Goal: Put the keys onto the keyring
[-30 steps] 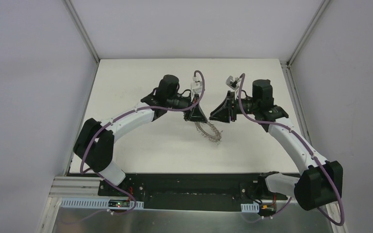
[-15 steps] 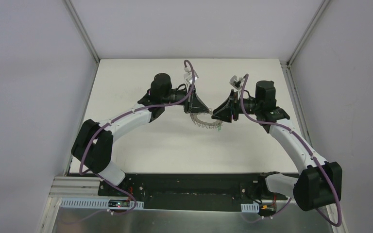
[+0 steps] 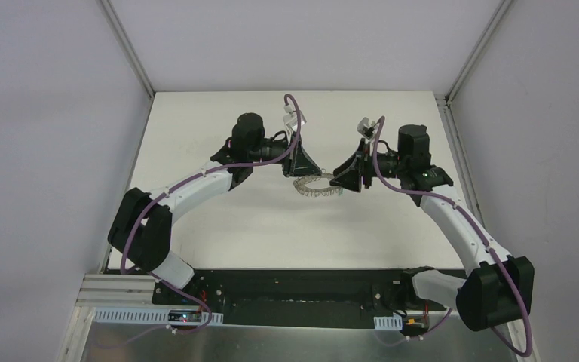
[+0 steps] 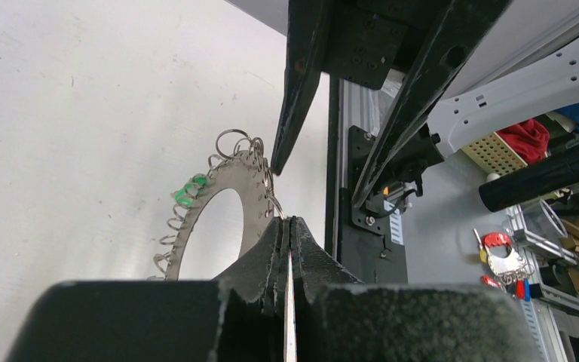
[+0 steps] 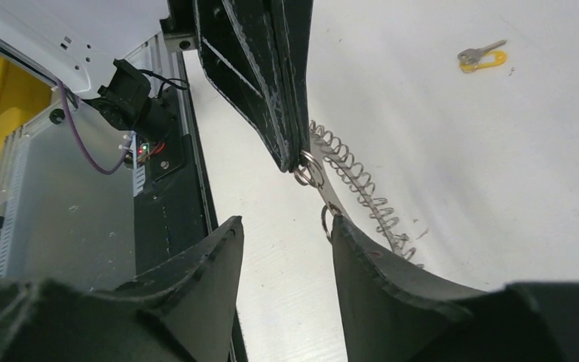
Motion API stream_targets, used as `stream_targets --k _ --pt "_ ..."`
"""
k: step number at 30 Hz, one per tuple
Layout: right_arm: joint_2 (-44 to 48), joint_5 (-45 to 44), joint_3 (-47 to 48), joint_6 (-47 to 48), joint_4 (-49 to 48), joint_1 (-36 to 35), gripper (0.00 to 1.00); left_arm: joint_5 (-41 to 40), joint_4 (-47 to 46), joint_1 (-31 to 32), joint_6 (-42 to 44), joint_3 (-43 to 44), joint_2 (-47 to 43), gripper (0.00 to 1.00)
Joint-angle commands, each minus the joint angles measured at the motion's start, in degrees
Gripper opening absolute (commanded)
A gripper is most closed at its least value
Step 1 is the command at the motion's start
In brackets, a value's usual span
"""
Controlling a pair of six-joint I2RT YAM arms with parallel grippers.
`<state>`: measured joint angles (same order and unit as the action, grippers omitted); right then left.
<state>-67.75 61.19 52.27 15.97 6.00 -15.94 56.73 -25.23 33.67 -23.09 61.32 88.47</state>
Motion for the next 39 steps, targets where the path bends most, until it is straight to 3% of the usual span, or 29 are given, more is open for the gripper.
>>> stream_targets --k 1,14,18,29,39 --pt "3.1 -2.9 5.1 6.4 4.3 0.4 0.51 2.9 0.9 -0.1 3.6 1.0 -3.6 0.0" --pt "-1.2 -7.6 5.1 15.2 10.8 -3.6 0.61 3.0 0.0 -0.1 1.8 2.5 -3.3 0.0" --pt "-2.7 -8.6 5.3 16.0 11.6 -4.9 0.52 2.0 0.2 -0.1 1.6 2.6 -3.4 0.0" --pt "-3.1 -9.4 5.1 11.4 8.5 -5.7 0.04 -3.0 3.7 -0.1 2.9 3.5 -3.0 0.0" --pt "-3.3 -7.4 4.8 7.1 5.5 -5.7 0.0 -5.8 6.4 0.0 3.8 4.3 -2.2 0.0"
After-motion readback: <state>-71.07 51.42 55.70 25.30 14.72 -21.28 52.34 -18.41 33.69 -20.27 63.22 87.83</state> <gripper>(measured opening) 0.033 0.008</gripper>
